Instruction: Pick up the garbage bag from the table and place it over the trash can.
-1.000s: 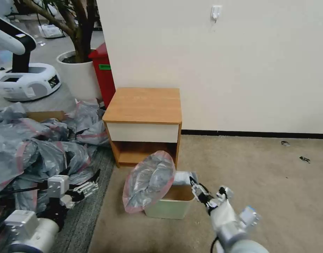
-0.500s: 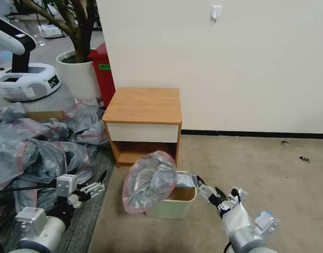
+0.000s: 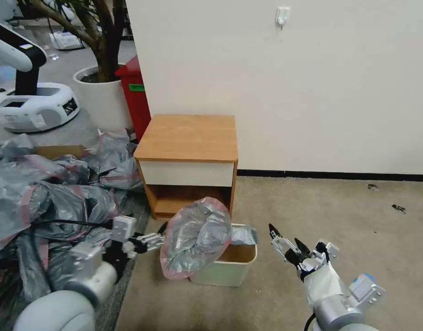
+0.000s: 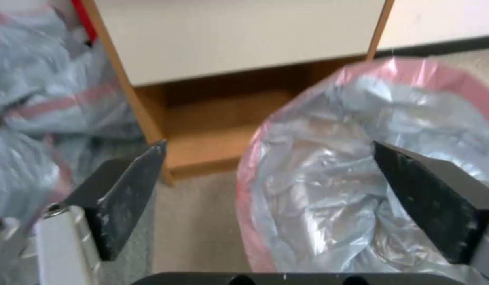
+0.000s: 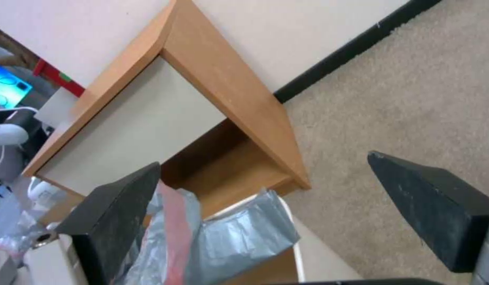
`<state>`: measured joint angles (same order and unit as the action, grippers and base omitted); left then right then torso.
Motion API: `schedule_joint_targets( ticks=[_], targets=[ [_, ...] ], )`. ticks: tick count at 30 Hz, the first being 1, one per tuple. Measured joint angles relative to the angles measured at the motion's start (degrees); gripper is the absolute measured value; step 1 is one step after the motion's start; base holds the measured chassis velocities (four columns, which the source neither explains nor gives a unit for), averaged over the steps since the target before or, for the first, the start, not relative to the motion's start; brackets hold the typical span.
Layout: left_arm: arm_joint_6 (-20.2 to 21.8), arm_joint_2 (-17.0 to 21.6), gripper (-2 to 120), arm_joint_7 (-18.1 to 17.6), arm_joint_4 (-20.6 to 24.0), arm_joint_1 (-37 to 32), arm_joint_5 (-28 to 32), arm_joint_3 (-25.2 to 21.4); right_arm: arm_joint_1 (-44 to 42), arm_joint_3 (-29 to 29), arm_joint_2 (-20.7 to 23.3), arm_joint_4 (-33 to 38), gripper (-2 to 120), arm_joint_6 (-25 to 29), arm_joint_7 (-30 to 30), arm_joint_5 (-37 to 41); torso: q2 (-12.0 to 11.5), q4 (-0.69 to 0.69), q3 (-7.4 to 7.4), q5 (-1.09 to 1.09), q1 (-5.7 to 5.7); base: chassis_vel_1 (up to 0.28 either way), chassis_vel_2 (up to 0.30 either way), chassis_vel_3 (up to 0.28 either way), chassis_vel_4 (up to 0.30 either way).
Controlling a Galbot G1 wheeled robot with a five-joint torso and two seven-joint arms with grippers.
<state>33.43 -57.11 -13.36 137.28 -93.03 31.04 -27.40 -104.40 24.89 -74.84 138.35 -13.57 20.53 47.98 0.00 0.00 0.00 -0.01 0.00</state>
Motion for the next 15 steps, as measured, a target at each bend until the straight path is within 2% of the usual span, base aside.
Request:
schedule_joint_targets(
  ticks=[6,7,10,12,15],
  targets=[
    [2.81,-2.03,83,-4.43,-6.90,7.71,-0.45,7.33,0.18,-0.30,0.00,-1.05,100,0.11,0.03,-1.30,0.00,0.00,0.00,0.01,0.00,0.000,0.000,0.000,0.000],
    [2.81,-2.03,83,-4.43,-6.90,7.71,-0.45,7.33,0.18,-0.30,0.00,-1.05,100,0.11,0.03,-1.30,0.00,0.00,0.00,0.01,0.00,0.000,0.000,0.000,0.000],
    [3.15,-3.43,74,-5.47,-11.02,11.73,-0.34,10.81,0.10,-0.16,0.18,-1.55,100,0.80,0.10,-1.59,0.00,0.00,0.00,0.02,0.00,0.000,0.000,0.000,0.000],
    [3.15,-3.70,74,-5.59,-11.85,12.44,-0.34,11.41,0.07,-0.12,0.21,-1.64,100,0.95,0.12,-1.65,0.00,0.00,0.00,0.02,0.00,0.000,0.000,0.000,0.000],
    [3.29,-4.90,70,-6.34,-15.40,15.12,-0.53,14.09,-0.01,0.15,0.19,-1.97,100,1.33,0.17,-1.85,0.00,0.00,0.00,0.02,0.00,0.000,0.000,0.000,0.000]
  ],
)
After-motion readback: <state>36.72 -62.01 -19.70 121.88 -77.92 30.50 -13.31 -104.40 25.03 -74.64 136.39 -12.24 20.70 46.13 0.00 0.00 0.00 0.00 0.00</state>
